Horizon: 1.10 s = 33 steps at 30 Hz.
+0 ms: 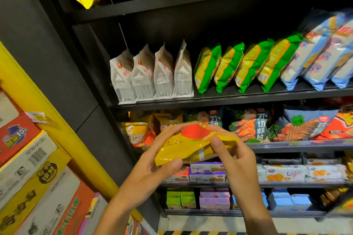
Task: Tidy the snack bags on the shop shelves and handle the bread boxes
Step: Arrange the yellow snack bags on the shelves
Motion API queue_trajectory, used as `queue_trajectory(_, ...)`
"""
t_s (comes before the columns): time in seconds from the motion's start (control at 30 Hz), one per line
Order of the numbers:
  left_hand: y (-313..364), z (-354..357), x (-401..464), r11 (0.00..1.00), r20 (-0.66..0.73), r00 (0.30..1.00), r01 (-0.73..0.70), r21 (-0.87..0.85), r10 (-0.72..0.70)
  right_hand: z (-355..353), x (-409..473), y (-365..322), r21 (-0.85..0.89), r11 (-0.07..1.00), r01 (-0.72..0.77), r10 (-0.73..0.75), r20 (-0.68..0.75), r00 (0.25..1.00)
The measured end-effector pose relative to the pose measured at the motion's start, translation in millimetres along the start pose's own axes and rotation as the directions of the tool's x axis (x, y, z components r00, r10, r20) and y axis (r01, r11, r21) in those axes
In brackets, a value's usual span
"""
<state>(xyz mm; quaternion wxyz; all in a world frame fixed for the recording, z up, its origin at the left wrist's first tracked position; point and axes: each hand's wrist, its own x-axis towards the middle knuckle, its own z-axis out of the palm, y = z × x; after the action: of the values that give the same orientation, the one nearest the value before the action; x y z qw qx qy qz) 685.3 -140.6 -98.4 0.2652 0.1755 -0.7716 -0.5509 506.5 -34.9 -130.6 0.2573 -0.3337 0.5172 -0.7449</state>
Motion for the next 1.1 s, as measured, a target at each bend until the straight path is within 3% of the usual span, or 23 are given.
queue_trajectory(0.13,-2,7,-4,1.0,0.026,1.0,-0.004,-0.004,0.004,4,-2,4,0.041,0.997,-0.058,0.061,-0.069,0.996)
queue_trajectory(0.27,-3,12,-4,1.0,-0.032,0.999,0.02,-0.012,-0.02,4,-5,6,0.054,0.996,-0.068,0.073,-0.097,0.993)
queue_trajectory(0.53,-9,17,3,0.977,-0.231,0.96,0.116,-0.177,-0.156,3,-11,2,0.0,0.998,-0.07,0.07,0.017,0.997)
queue_trajectory(0.67,-7,14,4,0.975,-0.246,0.955,0.119,-0.187,-0.164,4,-10,-1,-0.037,0.997,-0.06,0.062,0.037,0.997)
queue_trajectory(0.93,-2,0,7,0.994,-0.262,0.963,0.035,-0.101,-0.061,14,1,-11,-0.002,1.0,-0.02,0.02,0.043,0.999)
queue_trajectory(1.1,16,-22,11,0.988,-0.196,0.969,-0.139,0.072,0.151,13,26,-29,0.145,0.988,-0.054,0.019,0.229,0.973)
